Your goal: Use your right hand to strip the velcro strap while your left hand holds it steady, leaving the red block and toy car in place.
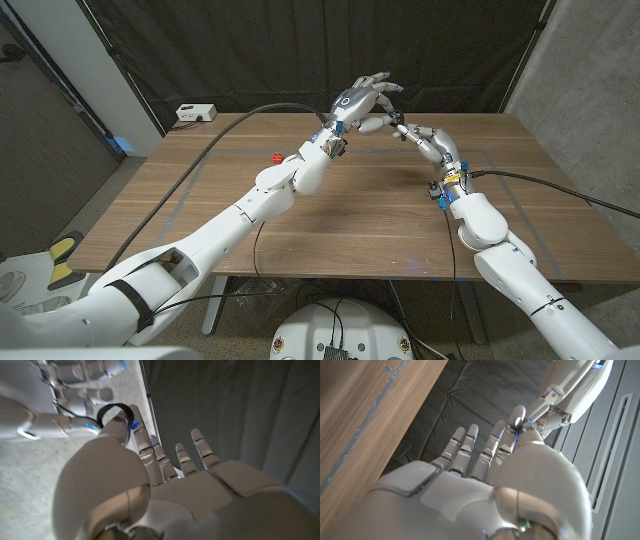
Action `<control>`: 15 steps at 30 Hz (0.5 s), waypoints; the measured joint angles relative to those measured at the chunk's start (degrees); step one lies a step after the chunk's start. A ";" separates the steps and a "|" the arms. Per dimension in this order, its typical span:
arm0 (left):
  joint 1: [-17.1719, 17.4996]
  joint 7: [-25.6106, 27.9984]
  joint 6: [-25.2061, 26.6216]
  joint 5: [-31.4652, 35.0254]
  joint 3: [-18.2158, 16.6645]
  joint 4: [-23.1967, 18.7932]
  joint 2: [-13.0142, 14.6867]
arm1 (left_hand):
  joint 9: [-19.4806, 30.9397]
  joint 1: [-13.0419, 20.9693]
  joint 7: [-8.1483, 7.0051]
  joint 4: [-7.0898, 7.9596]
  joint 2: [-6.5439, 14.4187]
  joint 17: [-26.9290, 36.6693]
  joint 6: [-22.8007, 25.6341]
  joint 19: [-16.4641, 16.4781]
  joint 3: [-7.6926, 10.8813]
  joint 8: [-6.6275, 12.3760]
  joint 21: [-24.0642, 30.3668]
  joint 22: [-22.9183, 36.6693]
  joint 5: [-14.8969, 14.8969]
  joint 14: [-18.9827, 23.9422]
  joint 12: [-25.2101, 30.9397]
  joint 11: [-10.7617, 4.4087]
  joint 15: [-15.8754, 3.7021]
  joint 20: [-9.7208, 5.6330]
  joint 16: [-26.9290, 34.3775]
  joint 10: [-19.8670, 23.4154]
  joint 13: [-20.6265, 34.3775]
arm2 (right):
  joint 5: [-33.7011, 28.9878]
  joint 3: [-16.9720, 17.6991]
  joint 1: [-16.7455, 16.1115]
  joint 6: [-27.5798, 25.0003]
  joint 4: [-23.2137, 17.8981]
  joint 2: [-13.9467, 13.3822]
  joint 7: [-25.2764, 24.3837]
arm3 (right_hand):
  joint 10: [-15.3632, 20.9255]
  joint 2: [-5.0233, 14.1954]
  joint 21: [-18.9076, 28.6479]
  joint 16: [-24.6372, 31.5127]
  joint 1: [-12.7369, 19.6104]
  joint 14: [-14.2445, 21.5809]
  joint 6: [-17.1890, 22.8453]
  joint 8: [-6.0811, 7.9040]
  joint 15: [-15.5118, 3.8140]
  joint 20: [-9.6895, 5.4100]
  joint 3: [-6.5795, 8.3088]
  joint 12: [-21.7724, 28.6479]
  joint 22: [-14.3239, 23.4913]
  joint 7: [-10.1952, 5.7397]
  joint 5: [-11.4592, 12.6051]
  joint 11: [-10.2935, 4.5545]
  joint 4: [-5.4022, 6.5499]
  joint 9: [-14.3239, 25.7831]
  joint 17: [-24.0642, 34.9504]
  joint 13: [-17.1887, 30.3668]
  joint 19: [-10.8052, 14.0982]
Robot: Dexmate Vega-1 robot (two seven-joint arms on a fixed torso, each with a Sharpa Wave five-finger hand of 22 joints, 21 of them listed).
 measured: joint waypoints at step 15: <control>-0.71 -13.93 1.75 2.07 1.77 -3.92 2.63 | 0.10 -0.28 0.20 0.31 0.32 0.30 0.22 -0.81 -0.30 -0.63 0.00 -0.01 0.44 -0.31 -0.80 0.02 0.29 0.19 -0.43 -1.77 -0.06 | -2.65 4.58 -1.85 -6.30 -5.69 3.55 2.26 | 0.62 -0.01 0.66 0.57 -0.01 0.23 -0.31 0.81 0.23 0.32 0.31 1.57 -0.01 0.31 0.00 0.15 0.31 1.40 0.50 1.26 -0.31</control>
